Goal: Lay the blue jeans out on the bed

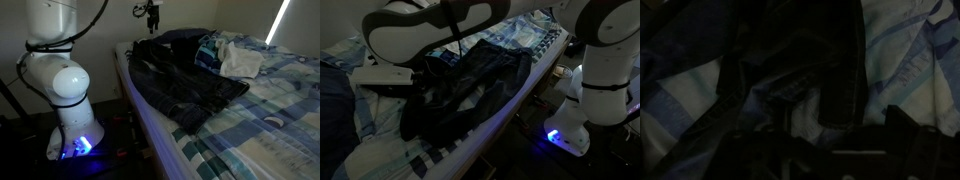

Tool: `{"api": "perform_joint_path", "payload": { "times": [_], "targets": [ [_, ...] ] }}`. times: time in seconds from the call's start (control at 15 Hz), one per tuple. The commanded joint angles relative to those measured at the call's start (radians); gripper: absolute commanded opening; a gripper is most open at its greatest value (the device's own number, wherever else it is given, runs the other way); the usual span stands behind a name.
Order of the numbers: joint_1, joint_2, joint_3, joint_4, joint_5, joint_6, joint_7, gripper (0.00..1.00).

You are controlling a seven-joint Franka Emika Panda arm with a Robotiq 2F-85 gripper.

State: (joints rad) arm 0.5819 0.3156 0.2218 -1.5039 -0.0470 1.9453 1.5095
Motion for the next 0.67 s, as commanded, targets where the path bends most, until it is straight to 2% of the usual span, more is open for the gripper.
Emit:
{"api": "perform_joint_path", "payload": {
  "times": [0.0, 0.27, 0.33, 0.6],
  "targets": [
    [-0.038, -0.101, 0.018, -0.093, 0.030, -0.012, 0.040, 1.00],
    [-0.098, -0.139, 0.019, -0.139, 0.051, 0.008, 0.014, 1.00],
    [-0.080, -0.088, 0.032, -0.073, 0.009, -0.010, 0.026, 1.00],
    [-0.090, -0.089, 0.034, -0.077, 0.008, -0.009, 0.024, 1.00]
  ]
}}
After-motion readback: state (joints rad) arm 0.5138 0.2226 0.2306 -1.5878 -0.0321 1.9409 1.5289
